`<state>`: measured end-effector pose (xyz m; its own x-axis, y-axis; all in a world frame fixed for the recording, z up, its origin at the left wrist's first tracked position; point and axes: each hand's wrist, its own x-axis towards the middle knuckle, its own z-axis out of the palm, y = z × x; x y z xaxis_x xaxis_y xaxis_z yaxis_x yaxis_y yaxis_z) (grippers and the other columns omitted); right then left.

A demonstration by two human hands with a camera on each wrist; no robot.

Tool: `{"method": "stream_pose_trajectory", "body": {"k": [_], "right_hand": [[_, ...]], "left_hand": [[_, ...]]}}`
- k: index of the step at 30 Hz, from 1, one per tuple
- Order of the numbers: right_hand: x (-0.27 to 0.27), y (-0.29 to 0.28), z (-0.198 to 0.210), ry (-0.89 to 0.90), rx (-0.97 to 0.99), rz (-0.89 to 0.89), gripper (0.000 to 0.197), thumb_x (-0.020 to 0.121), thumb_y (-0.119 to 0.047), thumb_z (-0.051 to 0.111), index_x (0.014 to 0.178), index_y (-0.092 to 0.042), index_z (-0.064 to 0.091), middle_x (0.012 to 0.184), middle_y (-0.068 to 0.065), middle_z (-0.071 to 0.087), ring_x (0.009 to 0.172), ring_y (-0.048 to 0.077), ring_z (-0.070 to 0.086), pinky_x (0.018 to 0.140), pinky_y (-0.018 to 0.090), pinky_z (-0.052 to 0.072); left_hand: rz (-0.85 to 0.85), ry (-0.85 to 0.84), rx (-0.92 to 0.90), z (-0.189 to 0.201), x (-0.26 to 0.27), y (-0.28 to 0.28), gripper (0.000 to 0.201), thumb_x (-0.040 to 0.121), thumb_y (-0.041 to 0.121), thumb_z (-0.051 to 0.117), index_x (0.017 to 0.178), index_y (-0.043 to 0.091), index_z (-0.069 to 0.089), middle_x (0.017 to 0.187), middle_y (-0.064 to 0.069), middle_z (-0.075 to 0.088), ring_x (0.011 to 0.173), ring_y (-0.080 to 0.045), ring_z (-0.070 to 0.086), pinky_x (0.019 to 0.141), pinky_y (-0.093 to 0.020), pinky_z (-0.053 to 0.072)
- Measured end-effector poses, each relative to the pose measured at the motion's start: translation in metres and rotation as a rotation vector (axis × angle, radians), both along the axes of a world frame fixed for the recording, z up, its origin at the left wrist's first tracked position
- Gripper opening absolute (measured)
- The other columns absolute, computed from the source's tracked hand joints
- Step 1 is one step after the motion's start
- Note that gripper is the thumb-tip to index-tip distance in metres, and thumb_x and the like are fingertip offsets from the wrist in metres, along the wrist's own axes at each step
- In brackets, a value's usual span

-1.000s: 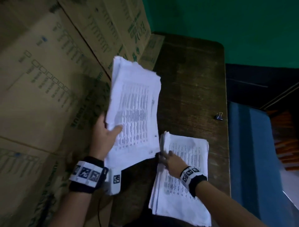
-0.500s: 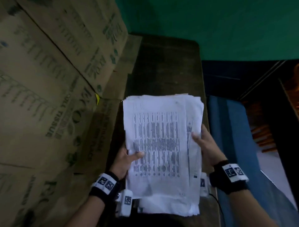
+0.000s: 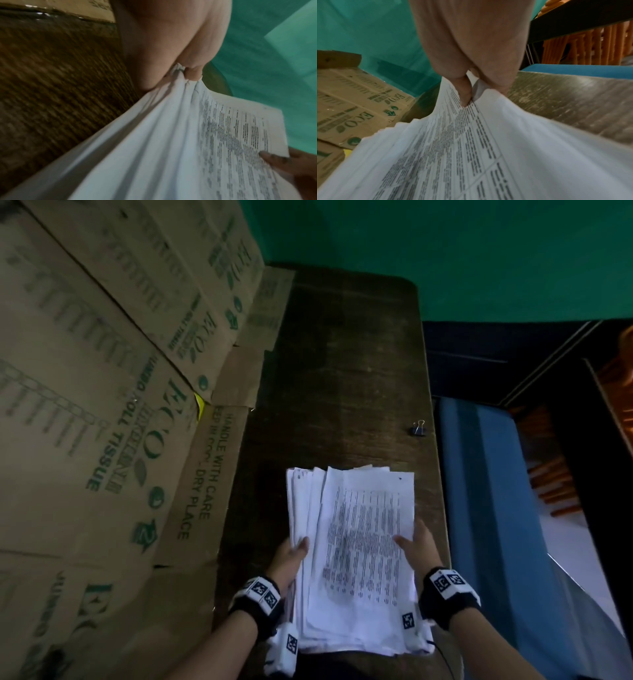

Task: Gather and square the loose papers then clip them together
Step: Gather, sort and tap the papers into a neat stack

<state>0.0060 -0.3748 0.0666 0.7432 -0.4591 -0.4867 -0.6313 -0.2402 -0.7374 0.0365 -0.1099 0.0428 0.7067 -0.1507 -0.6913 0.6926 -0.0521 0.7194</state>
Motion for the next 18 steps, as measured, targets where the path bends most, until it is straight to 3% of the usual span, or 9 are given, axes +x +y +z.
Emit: {"method": "stream_pose_trajectory", "body": {"k": [2,5,7,12,15,18], "right_hand": [[0.002,-0.003,-0.006,-0.002,0.016,-0.030,0.042,0.084,0.001,0.067,0.124,-0.005,0.055,0.115,0.008,0.066,0.101,0.027,0.063,0.089,0.041,0.052],[0.007,-0.007,-0.005,-0.044,-0.039,-0.067,0.035,0.084,0.003,0.066,0.119,-0.002,0.061,0.108,0.011,0.069,0.091,0.026,0.064,0.080,0.034,0.051],[0.010,-0.012,-0.004,-0.073,-0.071,-0.083,0.034,0.084,0.003,0.063,0.118,-0.003,0.062,0.105,0.013,0.070,0.090,0.028,0.066,0.075,0.032,0.052],[0.014,-0.025,-0.004,-0.097,-0.042,-0.059,0.034,0.081,0.003,0.069,0.113,-0.005,0.060,0.101,0.010,0.069,0.090,0.028,0.067,0.078,0.038,0.054],[0.015,-0.021,-0.007,0.011,0.018,0.041,0.041,0.078,0.004,0.073,0.117,-0.004,0.060,0.104,0.012,0.069,0.089,0.027,0.067,0.078,0.036,0.054],[0.014,-0.007,-0.011,0.055,0.006,0.113,0.028,0.082,0.002,0.069,0.109,0.000,0.065,0.104,0.012,0.070,0.087,0.025,0.067,0.077,0.033,0.053]], "left_hand": [[0.030,0.079,-0.028,-0.007,0.001,0.002,0.049,0.088,0.043,0.060,0.124,0.011,0.058,0.125,-0.009,0.064,0.118,-0.024,0.059,0.107,-0.048,0.041],[0.071,0.135,-0.077,0.006,0.006,0.002,0.029,0.095,0.018,0.054,0.122,0.007,0.060,0.118,-0.013,0.066,0.112,-0.029,0.062,0.104,-0.049,0.043],[0.059,0.129,-0.037,0.002,0.007,0.001,0.031,0.094,0.009,0.054,0.125,0.006,0.057,0.121,-0.013,0.064,0.113,-0.030,0.060,0.105,-0.049,0.042],[0.011,0.111,0.028,-0.012,0.009,-0.002,0.055,0.083,0.033,0.066,0.132,0.013,0.052,0.130,-0.008,0.060,0.119,-0.024,0.057,0.107,-0.047,0.042],[-0.066,0.118,0.059,-0.002,0.009,-0.009,0.041,0.095,0.031,0.053,0.132,0.012,0.050,0.132,-0.005,0.057,0.121,-0.022,0.054,0.108,-0.043,0.040],[-0.077,0.124,0.056,0.006,0.011,-0.009,0.042,0.099,0.037,0.041,0.130,0.010,0.052,0.133,-0.008,0.056,0.124,-0.025,0.052,0.110,-0.043,0.038]]}}
